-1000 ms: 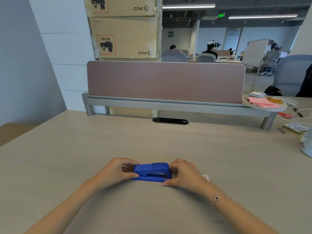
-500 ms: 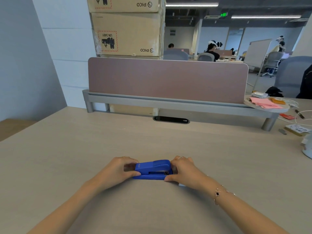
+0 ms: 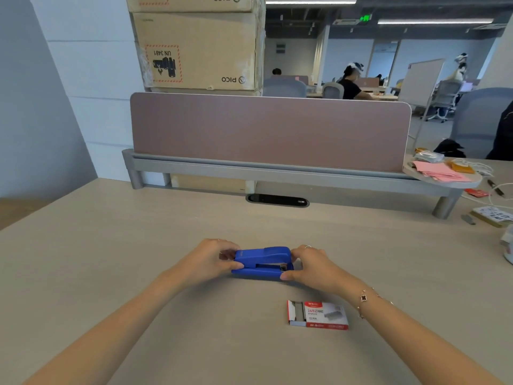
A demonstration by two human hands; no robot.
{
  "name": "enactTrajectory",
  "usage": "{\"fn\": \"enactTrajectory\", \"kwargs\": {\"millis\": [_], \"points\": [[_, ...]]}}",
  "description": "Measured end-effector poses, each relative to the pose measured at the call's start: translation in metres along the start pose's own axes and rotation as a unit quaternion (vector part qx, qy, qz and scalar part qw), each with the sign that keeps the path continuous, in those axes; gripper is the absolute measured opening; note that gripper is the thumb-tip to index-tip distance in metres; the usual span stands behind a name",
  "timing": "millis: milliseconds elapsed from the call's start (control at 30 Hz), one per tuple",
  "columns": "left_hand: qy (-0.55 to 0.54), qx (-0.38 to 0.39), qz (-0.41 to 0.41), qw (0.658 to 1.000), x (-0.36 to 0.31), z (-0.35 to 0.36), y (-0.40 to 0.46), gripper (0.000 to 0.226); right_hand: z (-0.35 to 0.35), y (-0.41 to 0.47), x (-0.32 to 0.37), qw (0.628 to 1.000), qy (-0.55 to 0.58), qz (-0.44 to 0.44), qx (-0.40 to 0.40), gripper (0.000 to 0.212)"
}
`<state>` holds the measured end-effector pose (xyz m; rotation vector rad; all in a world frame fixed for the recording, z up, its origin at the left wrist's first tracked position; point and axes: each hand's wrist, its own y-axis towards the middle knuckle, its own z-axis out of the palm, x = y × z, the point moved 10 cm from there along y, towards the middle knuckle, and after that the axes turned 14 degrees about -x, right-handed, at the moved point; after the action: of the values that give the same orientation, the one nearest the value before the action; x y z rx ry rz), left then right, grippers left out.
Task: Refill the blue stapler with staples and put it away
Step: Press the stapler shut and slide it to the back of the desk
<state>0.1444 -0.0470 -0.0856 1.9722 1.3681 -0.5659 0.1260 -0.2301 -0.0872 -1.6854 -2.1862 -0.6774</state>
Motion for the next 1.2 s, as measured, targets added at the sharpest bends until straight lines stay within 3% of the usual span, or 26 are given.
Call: {"fn": "enactTrajectory", "kwargs": {"millis": [133,933,1200], "points": [[-0.004,0.005,-0.003,1.000,0.006,0.015,0.028,0.014,-0.001,0.024,-0.022,1.000,-0.017,-0.008,-0.009,0.030],[-0.005,0.015,0.025,1.000,0.032,0.076,0.204,0.015,-0.022,0.165,-0.123,0.997,-0.022,0.015,-0.077,0.028],[-0.001,0.000,0.025,1.000,0.038,0.080,0.231,0.013,-0.021,0.189,-0.144,0.994,0.017,0.072,-0.077,0.026]]}}
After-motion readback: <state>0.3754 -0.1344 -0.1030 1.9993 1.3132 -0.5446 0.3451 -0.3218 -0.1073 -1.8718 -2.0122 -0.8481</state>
